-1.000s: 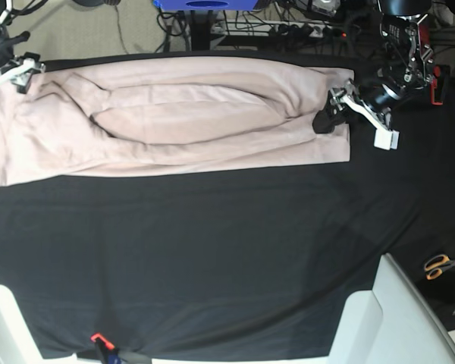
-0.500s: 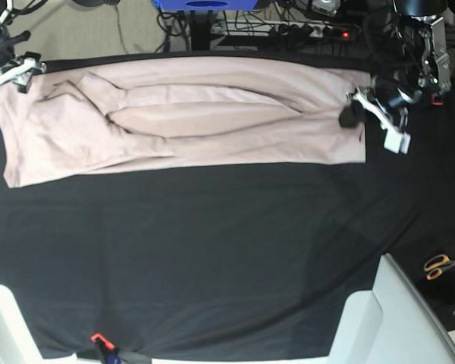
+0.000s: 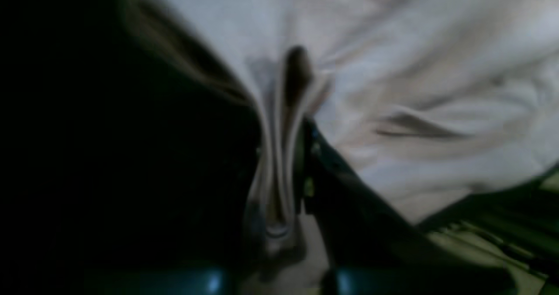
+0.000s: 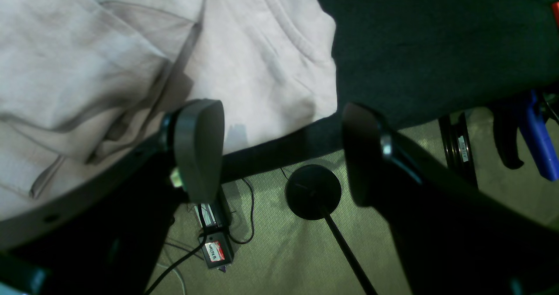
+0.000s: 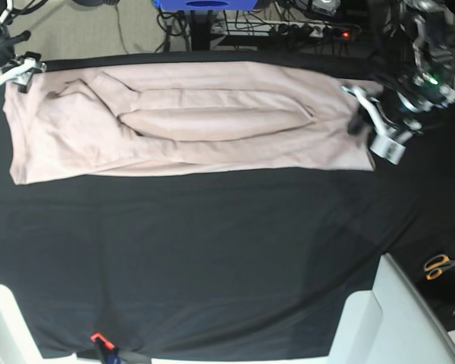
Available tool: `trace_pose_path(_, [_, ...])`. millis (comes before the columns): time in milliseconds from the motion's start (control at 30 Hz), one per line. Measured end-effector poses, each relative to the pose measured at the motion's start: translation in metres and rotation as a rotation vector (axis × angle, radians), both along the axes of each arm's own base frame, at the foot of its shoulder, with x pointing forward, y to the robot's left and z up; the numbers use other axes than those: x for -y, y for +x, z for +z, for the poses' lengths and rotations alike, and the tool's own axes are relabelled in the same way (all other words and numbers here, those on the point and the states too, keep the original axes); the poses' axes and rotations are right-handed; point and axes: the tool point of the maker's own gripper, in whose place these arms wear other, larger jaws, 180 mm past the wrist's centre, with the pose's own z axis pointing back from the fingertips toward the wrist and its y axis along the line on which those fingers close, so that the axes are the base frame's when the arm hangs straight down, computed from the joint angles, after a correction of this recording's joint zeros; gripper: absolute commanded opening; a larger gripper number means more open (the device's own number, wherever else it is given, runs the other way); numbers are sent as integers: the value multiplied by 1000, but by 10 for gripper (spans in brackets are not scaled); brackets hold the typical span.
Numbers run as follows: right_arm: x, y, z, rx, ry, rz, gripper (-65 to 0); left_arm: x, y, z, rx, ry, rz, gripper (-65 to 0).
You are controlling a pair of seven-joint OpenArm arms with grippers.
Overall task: Fold the T-shirt properly
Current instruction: 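Lift the strip end with the left gripper and fold it toward the middle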
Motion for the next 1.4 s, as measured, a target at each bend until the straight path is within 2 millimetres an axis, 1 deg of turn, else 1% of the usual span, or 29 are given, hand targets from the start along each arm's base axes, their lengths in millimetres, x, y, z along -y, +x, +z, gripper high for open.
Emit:
trace_pose_path(67, [-1,0,0,1,3,3,-254,32,-4,4,13,14,-77,-650])
trace_pose_path(133, [-1,0,0,0,2,4,-254,69,-2,15,56,-25,-138,-650])
trace_pose_path(200, [-2,1,0,1,3,6,-254,102,-5,19,75,-48,-186,-650])
trace_pose_path(300, [-1,1,0,0,2,7,-254,141,-9,15,63,-59,-222,-650])
trace_pose_path(400, [-1,1,0,0,2,7,-254,182,-12,17,65,-110,-270,-650])
trace_pose_path(500, [-1,1,0,0,1,7,-254,213,-8,22,81,-149,-289,-650])
trace_pose_path(567, [0,1,1,0,-1,9,-254,230,-6,19,74,-162,-309,-650])
trace_pose_path(733, [0,1,1,1,-1,8,-254,246,0,1,28,-164,-285,-650])
trace_pose_path(900, [1,1,1,0,-2,6,-254,261,6,-8,0,-192,-277,-650])
trace_pose_path(967, [1,1,1,0,-2,7,-254,268,8,-9,-5,-196,-287,-650])
trace_pose_path(1067, [1,1,1,1,-2,8,-254,282,7,-10,-9,-204,-328,-650])
trace_pose_path(1200, [1,1,1,1,-2,6,-254,296,12,-14,-27,-223,-328,-650])
trace_pose_path(1400, [1,1,1,1,-2,6,-254,304,13,-14,-33,-233,-332,-650])
